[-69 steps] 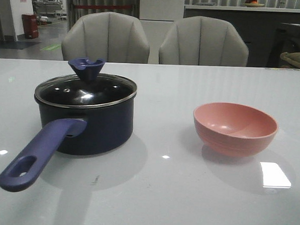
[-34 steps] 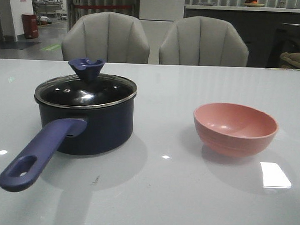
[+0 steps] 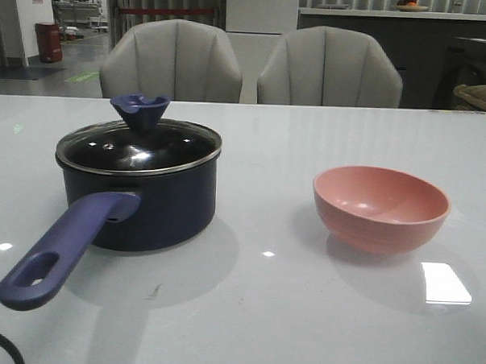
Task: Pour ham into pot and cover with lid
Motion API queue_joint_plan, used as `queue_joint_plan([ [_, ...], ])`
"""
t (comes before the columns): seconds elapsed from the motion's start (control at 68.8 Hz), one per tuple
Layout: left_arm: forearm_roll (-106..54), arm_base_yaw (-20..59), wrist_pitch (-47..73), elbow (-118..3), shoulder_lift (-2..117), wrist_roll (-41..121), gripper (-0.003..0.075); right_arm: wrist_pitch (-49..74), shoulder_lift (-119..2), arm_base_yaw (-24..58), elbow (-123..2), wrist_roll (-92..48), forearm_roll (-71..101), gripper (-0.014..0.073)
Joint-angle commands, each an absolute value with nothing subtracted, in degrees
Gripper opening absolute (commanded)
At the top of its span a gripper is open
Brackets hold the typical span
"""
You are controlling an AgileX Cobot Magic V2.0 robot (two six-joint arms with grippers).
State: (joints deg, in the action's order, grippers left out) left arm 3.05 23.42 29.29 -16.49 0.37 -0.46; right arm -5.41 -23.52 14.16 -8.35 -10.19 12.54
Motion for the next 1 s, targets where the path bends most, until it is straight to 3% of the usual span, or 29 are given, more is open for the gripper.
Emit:
queue_joint_plan([
  [0.0, 3.1, 23.9, 23.9, -17.9, 1.1, -0.6, 0.0097, -10.5, -23.7, 14.2, -10.0, -10.7, 12.6, 0.0139],
  [0.058, 3.1, 23.9, 24.0, -17.9, 1.1, -0.6, 0.0129, -10.5, -23.7, 14.2, -10.0, -10.7, 12.6, 0.0139],
  [0.727, 3.3, 23.6, 24.2, -16.3, 1.1, -0.6, 0.0112, -10.5, -23.7, 14.2, -10.0, -10.7, 12.6, 0.0139],
  [0.989, 2.6, 9.9, 13.8, -9.5, 1.0, -0.6, 0.0112, -10.5, -23.7, 14.2, -10.0, -10.7, 12.6, 0.0139],
])
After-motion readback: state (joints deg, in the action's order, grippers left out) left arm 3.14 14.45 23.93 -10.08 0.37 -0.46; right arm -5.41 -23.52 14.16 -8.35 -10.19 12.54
